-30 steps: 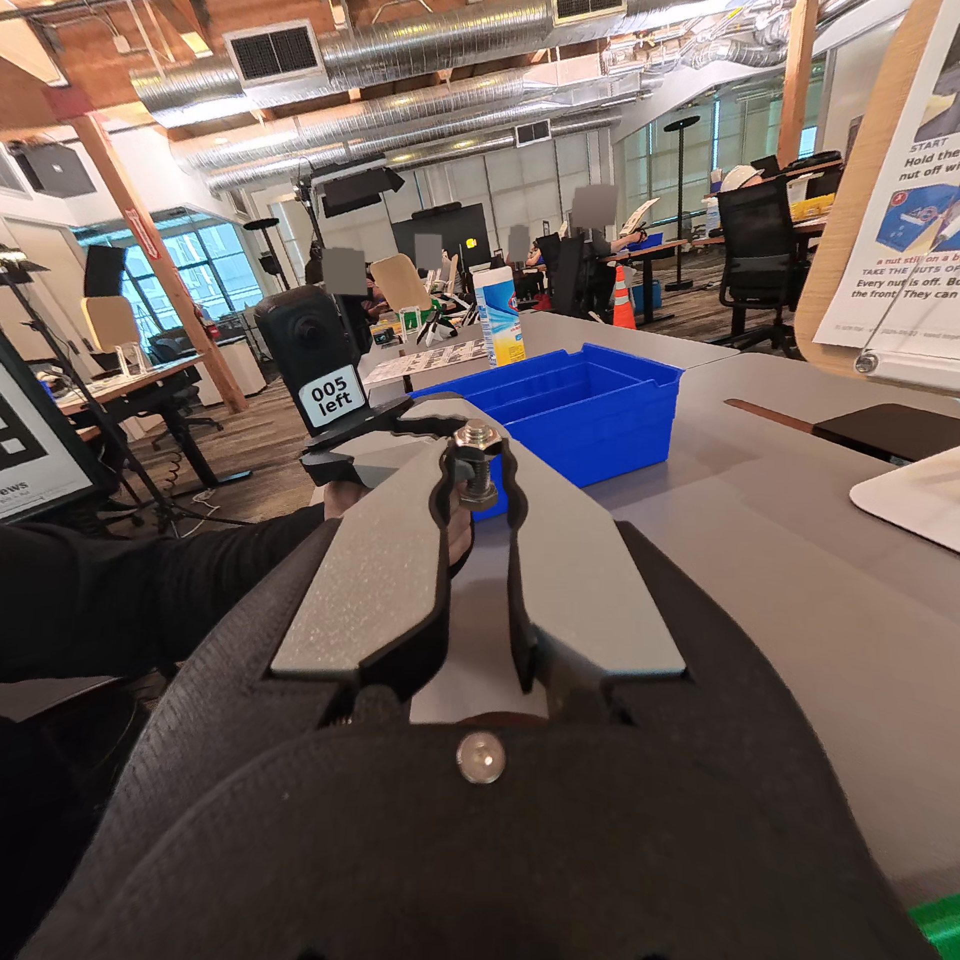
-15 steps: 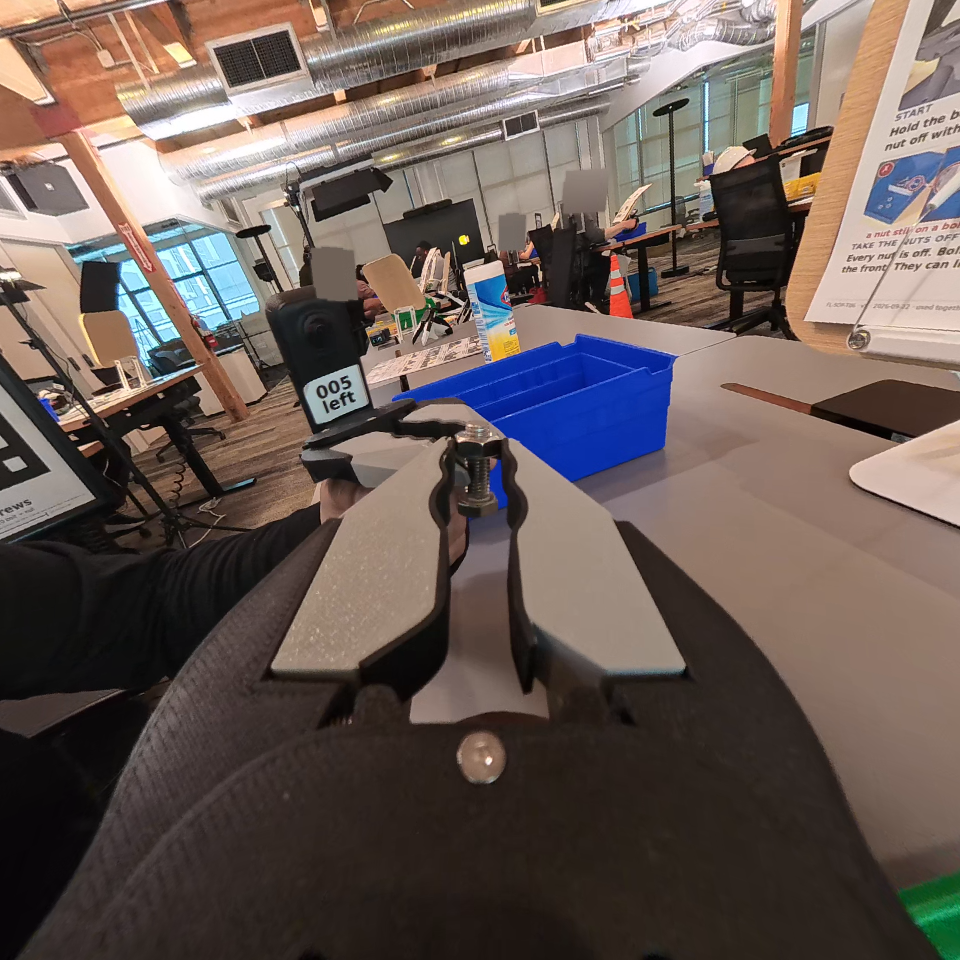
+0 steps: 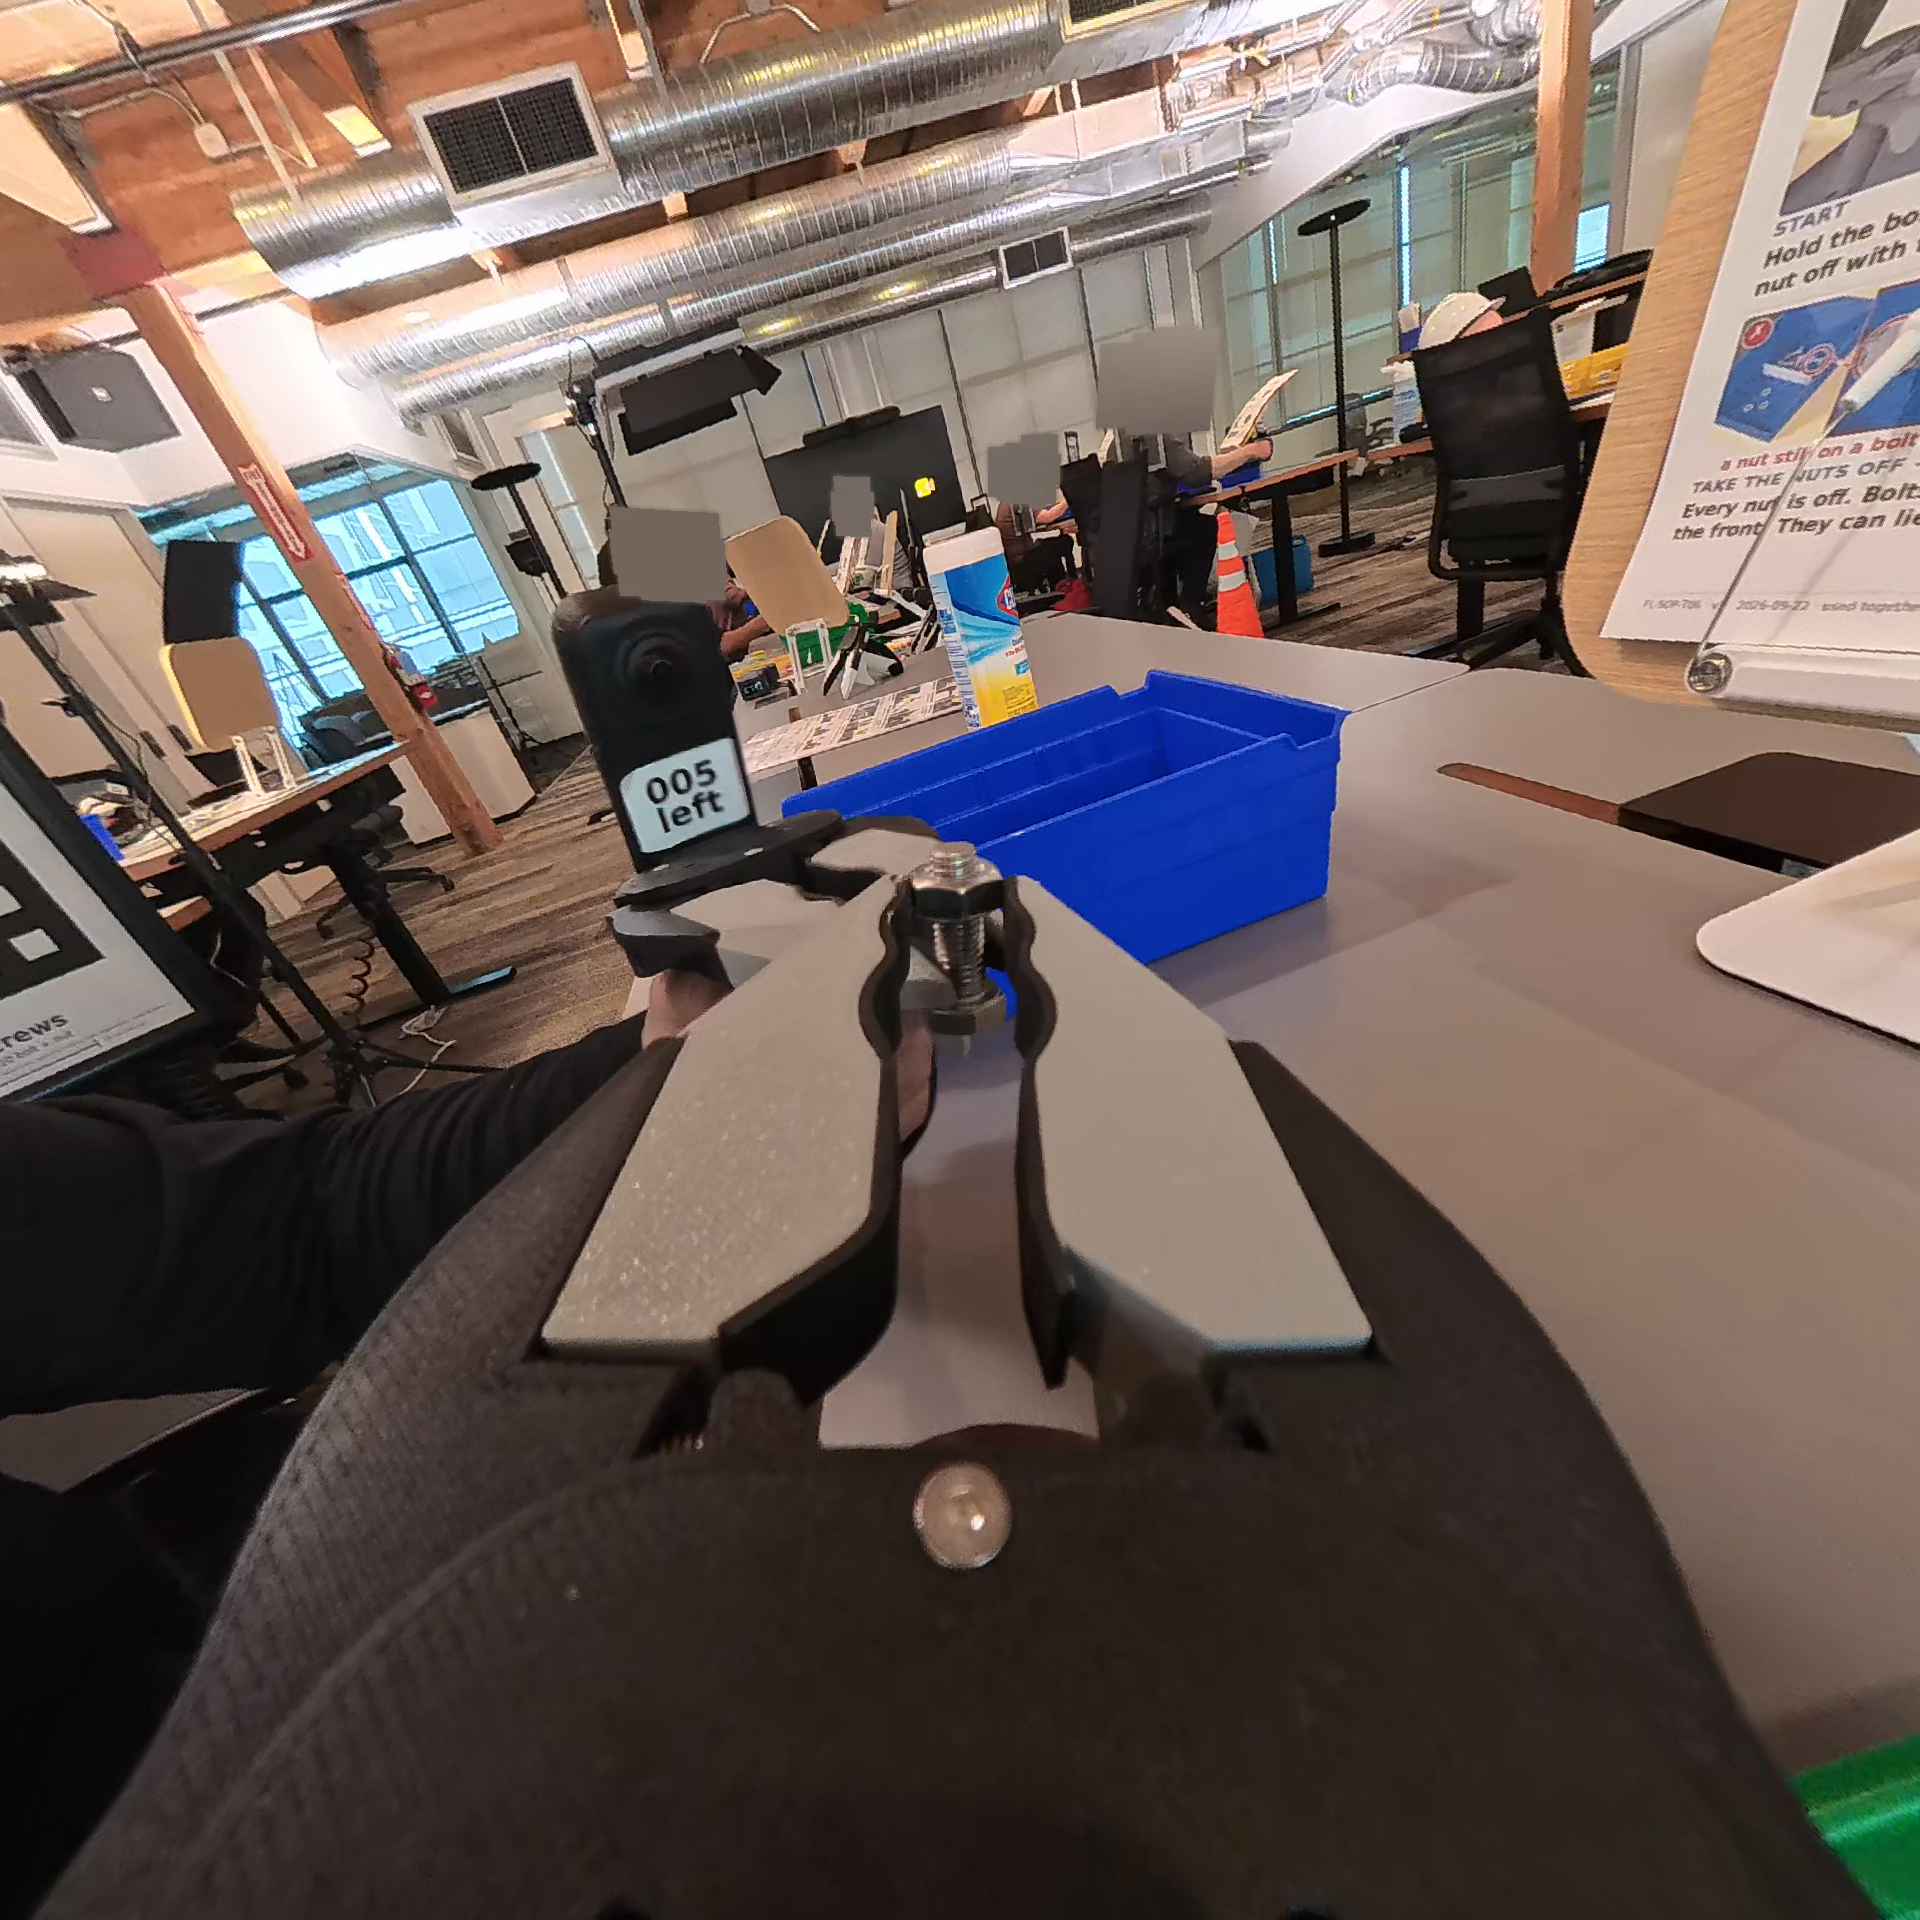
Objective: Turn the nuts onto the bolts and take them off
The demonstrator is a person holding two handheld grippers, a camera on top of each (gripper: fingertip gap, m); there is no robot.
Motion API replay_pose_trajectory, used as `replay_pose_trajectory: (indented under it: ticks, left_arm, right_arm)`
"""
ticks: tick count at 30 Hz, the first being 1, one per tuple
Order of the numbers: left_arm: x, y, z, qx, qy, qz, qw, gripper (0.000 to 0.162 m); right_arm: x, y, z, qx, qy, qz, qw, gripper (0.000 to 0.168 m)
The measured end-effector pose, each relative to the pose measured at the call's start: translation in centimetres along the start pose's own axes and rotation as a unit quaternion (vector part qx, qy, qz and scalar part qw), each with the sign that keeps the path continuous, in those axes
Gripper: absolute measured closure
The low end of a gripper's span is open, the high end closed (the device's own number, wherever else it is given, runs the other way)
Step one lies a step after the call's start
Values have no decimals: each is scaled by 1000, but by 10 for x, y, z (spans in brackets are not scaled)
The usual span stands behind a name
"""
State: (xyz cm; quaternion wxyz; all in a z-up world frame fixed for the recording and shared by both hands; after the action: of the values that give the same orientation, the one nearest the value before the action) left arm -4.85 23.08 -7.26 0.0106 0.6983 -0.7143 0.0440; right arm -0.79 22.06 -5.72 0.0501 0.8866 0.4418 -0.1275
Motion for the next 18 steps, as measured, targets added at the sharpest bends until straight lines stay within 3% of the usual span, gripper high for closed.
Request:
replay_pose_trajectory:
  ticks: [4, 12, 18]
  left_arm:
    - [-9, 0, 3, -18, -27, -51, 998, 155]
    - [-17, 0, 5, -23, -31, -85, 996, 156]
    - [-11, -2, 6, -24, -23, -60, 998, 156]
  right_arm:
    - [4, 0, 1, 0, 13, 19, 1000, 153]
    - [3, -1, 1, 3, 52, 44, 998, 144]
    - [-1, -8, 8, -13, 67, 45, 997, 135]
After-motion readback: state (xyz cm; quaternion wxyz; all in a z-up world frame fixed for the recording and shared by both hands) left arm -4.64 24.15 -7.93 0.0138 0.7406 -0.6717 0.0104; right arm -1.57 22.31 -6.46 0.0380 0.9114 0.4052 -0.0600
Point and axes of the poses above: each gripper's, where its closed fingertips meet, y back along the fingers, z out of its underside, x = y × z across the jaws, the point moved 3 cm from there along y, back along the fingers, and after that the axes turned 3 degrees about -x, right-handed, at the moved point
